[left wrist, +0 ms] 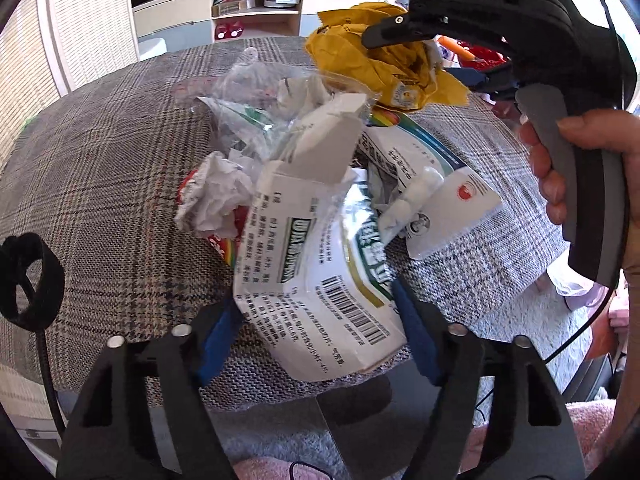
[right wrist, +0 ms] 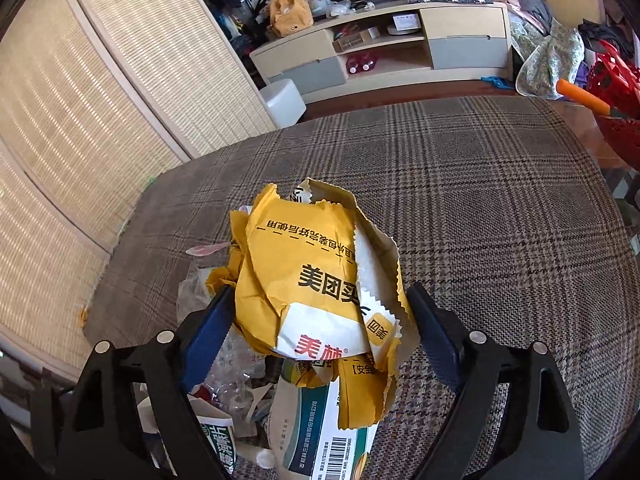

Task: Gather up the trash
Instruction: 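Grasp the yellow delivery bag with the right gripper while the left gripper grasps the white paper bag, then carry both bags to the trash bin and open both grippers to drop them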

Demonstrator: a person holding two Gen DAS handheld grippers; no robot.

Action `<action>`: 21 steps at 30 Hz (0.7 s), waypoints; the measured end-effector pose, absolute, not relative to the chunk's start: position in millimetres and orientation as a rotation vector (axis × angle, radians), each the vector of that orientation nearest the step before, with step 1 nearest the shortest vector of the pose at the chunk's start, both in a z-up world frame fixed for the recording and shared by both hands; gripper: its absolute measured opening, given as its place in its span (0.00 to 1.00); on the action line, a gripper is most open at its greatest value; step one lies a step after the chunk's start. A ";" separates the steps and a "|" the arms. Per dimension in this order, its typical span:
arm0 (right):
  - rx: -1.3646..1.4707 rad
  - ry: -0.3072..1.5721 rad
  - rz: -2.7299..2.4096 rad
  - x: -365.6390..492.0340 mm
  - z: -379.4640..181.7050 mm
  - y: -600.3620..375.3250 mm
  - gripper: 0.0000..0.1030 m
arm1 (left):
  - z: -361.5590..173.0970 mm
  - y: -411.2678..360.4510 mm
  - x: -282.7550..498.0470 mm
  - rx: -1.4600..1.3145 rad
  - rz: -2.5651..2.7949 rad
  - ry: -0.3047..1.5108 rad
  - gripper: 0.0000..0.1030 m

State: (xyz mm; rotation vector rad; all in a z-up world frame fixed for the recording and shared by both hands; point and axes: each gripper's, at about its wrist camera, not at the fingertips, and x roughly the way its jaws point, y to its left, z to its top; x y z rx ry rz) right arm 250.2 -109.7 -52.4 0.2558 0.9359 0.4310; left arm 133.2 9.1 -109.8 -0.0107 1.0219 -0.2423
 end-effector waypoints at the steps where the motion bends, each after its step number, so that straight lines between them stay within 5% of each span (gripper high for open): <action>1: 0.260 0.928 0.426 249.5 -51.2 -111.2 0.74 | -109.6 8.2 132.3 -0.012 -0.247 1.021 0.60; 6: 0.234 0.895 0.397 245.8 -41.1 -115.7 0.62 | -107.4 3.2 126.7 0.010 -0.238 0.995 0.59; 21: 0.191 0.746 0.369 169.8 51.4 -162.5 0.61 | -29.4 4.9 70.5 0.002 -0.218 0.830 0.59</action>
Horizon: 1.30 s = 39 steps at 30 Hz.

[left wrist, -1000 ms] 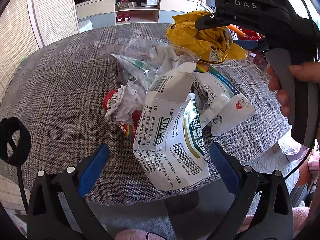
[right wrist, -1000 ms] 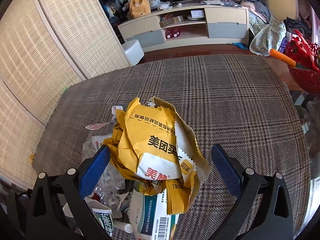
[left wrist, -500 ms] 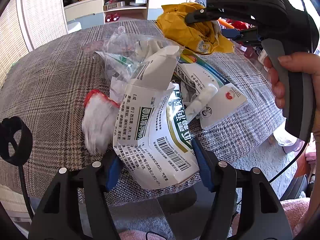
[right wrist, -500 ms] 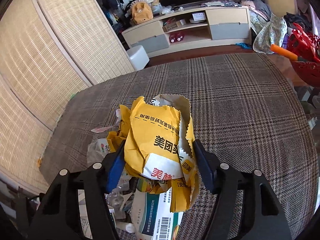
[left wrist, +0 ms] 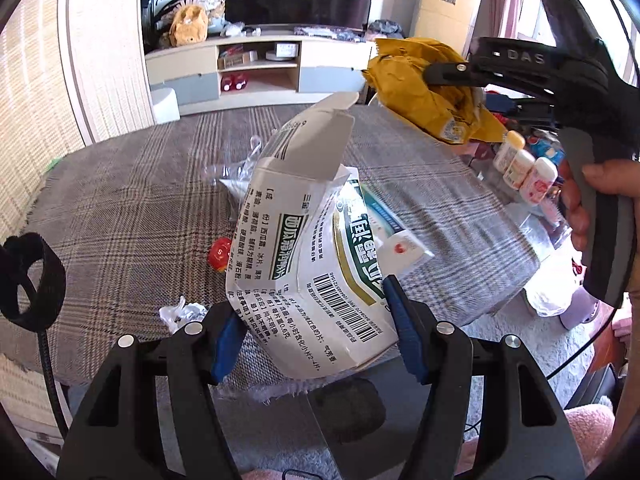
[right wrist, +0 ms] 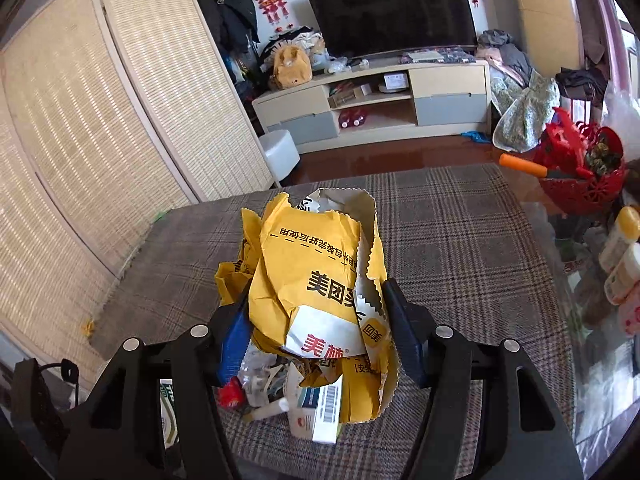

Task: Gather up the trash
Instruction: 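Carry both bags to the trash bin and open both grippers to drop them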

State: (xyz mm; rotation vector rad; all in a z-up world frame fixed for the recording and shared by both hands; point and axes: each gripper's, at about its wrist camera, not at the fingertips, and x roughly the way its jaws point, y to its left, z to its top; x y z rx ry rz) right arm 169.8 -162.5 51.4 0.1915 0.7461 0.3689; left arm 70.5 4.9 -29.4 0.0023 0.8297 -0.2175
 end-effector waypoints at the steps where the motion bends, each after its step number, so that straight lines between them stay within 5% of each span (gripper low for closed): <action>1: 0.187 0.733 0.364 158.2 59.8 -167.6 0.61 | -22.1 6.2 66.4 0.001 -0.219 0.822 0.59; 15: 0.119 0.652 0.328 -4.0 84.0 -228.7 0.62 | 20.3 -4.5 -37.6 -0.004 -0.264 0.731 0.60; 39: 0.143 1.057 0.269 -21.8 -172.1 -188.5 0.63 | -198.1 -22.2 -44.0 -0.058 -0.314 1.063 0.60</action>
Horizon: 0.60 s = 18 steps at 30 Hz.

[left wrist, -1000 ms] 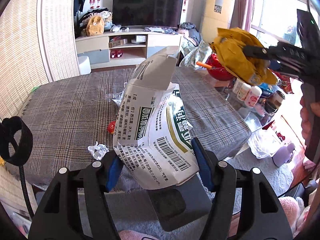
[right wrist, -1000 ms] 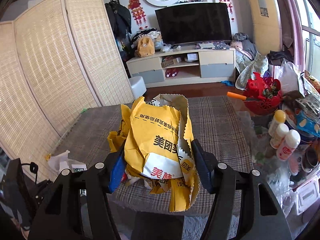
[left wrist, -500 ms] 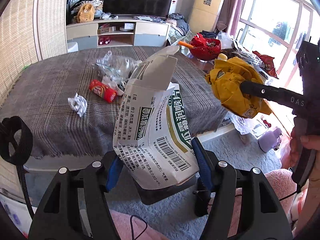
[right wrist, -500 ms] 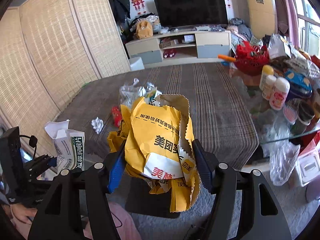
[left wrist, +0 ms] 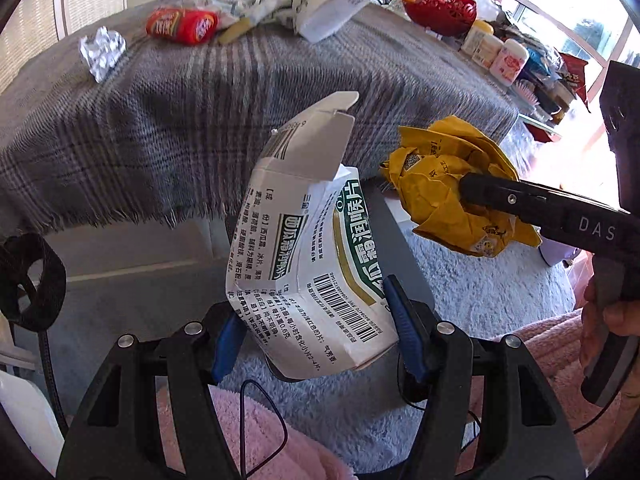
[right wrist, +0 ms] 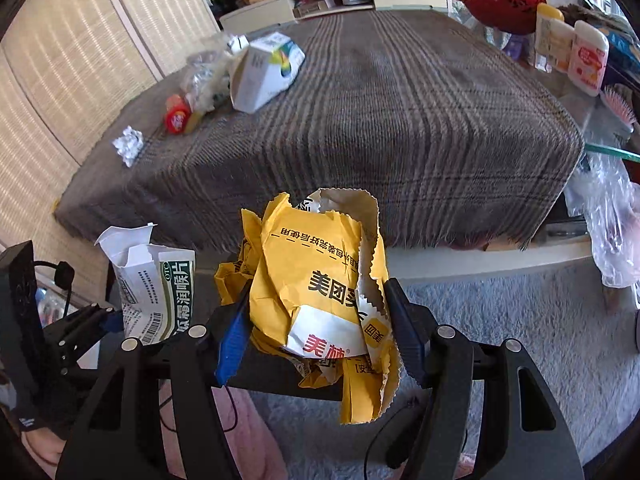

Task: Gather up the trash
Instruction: 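Carry both bags to the trash bin and open both grippers to drop them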

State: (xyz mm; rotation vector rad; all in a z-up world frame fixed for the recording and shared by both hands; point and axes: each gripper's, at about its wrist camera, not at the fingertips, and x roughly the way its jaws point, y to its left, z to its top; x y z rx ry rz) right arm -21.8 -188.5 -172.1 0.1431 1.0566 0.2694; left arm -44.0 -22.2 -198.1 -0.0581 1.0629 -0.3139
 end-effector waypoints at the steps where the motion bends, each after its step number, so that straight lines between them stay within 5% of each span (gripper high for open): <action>1: 0.150 1.074 0.268 -20.0 -183.5 -187.7 0.63 | -205.3 -23.1 -41.4 -0.059 -0.314 1.076 0.60; 14: 0.156 1.154 0.262 -2.4 -226.4 -170.4 0.71 | -255.0 -32.6 -16.1 -0.036 -0.327 1.180 0.61; 18: 0.152 1.149 0.258 -1.5 -224.1 -164.9 0.79 | -252.0 -29.3 -12.0 -0.036 -0.326 1.173 0.77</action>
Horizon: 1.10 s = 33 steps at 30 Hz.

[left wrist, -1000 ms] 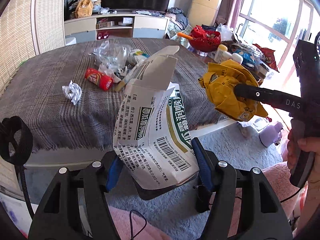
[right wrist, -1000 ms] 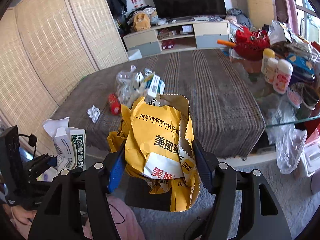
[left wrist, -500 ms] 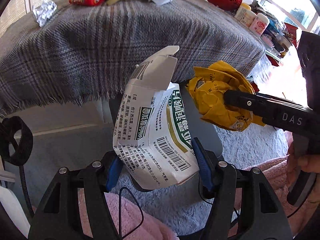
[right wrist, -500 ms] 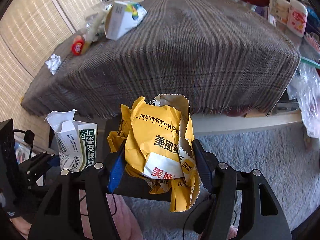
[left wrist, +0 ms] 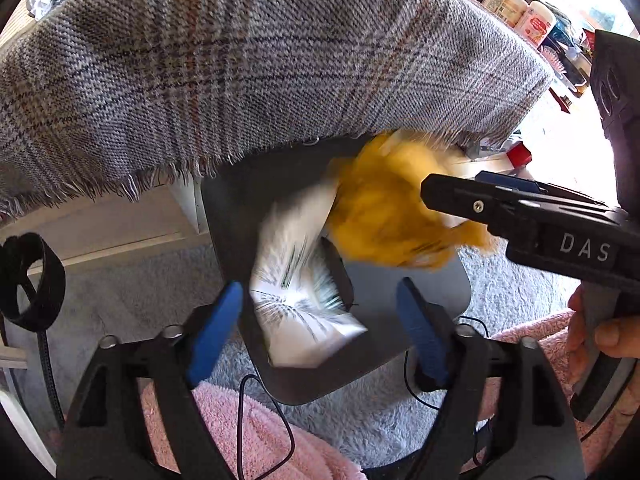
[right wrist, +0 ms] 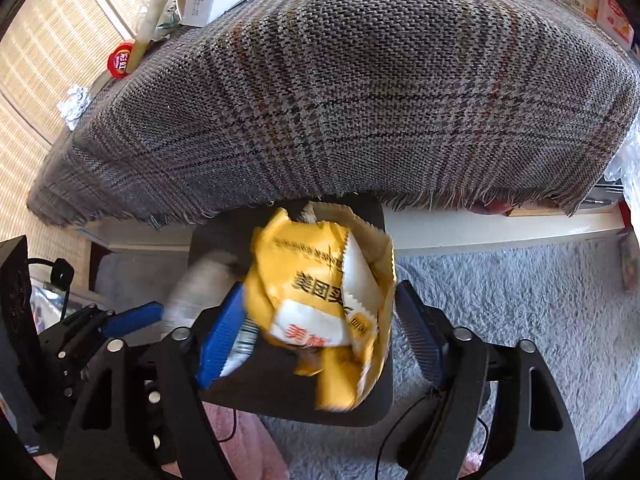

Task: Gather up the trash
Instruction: 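Carry both bags to the trash bin and open both grippers to drop them, then grasp the white tube with the right gripper while the left gripper grasps a tissue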

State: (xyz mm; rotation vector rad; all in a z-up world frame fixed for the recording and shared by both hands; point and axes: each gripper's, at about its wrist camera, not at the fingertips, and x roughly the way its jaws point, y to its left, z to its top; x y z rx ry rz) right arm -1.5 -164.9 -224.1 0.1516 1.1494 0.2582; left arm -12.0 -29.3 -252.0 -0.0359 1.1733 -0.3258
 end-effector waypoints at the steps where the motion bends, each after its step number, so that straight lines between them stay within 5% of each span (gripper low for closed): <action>1: 0.150 1.146 0.257 -2.0 -222.8 -164.2 0.80 | -250.7 -27.4 -11.9 -0.034 -0.322 1.171 0.79; 15: 0.252 1.051 0.231 7.9 -173.7 -196.6 0.96 | -197.3 32.8 -19.4 -0.046 -0.210 1.069 0.92; 33: 0.186 0.874 0.399 77.2 -64.7 -114.0 0.90 | -105.2 115.8 35.2 -0.017 -0.048 0.884 0.92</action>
